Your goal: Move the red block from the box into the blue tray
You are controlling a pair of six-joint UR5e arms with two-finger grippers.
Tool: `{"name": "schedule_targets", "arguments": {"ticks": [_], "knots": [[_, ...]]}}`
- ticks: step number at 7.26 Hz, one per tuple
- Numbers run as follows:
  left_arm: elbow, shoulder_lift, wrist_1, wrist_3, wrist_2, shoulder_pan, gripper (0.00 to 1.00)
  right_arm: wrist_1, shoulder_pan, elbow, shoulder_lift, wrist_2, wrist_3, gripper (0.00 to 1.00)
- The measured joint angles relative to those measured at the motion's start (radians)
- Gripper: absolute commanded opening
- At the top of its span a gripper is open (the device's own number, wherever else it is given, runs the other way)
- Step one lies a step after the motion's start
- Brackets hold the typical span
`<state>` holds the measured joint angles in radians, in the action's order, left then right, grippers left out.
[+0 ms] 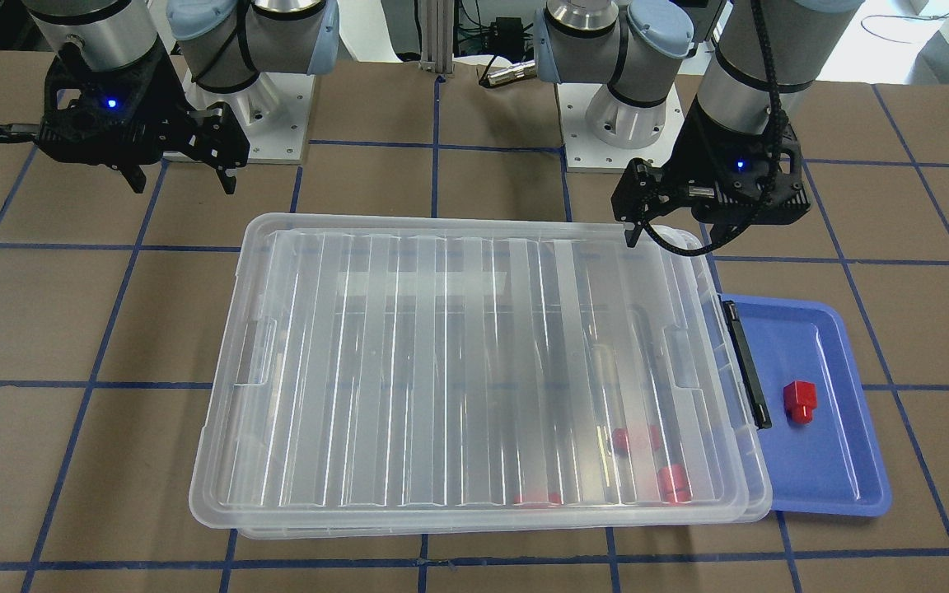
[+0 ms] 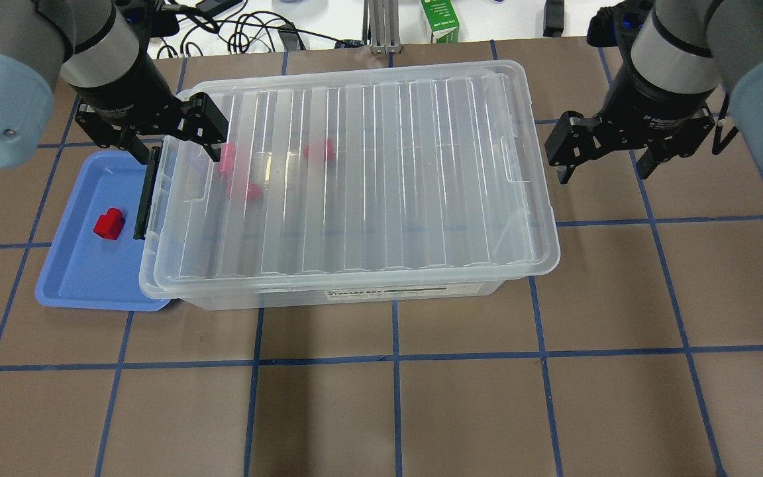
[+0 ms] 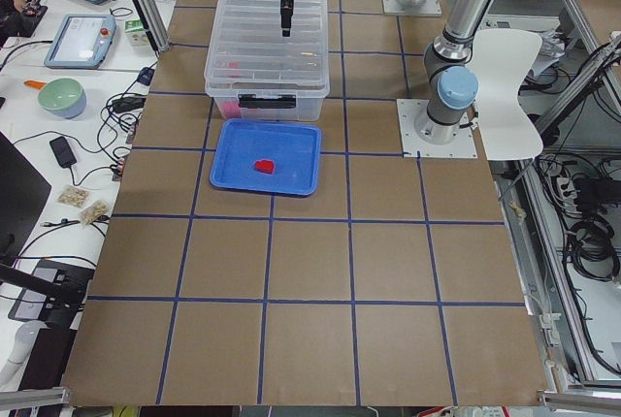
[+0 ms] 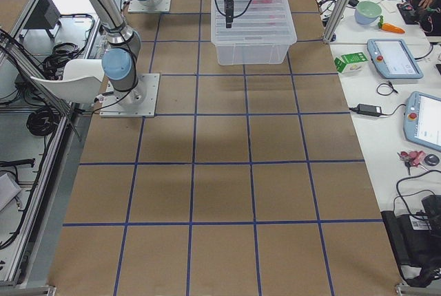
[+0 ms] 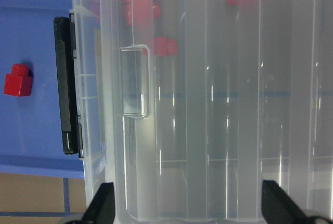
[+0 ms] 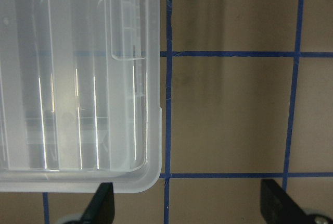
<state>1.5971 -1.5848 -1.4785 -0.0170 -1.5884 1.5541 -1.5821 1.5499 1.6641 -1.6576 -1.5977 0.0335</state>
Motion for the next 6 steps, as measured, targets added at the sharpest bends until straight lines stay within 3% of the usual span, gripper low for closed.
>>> {"name": "schedule_targets", "arguments": {"ticks": [6], "knots": [[-0.008,0.005,-0.048,0.0,0.0,0.001,1.0,0.013,0.001,0.001,-0.011,-0.014,-0.001,1.0]]}}
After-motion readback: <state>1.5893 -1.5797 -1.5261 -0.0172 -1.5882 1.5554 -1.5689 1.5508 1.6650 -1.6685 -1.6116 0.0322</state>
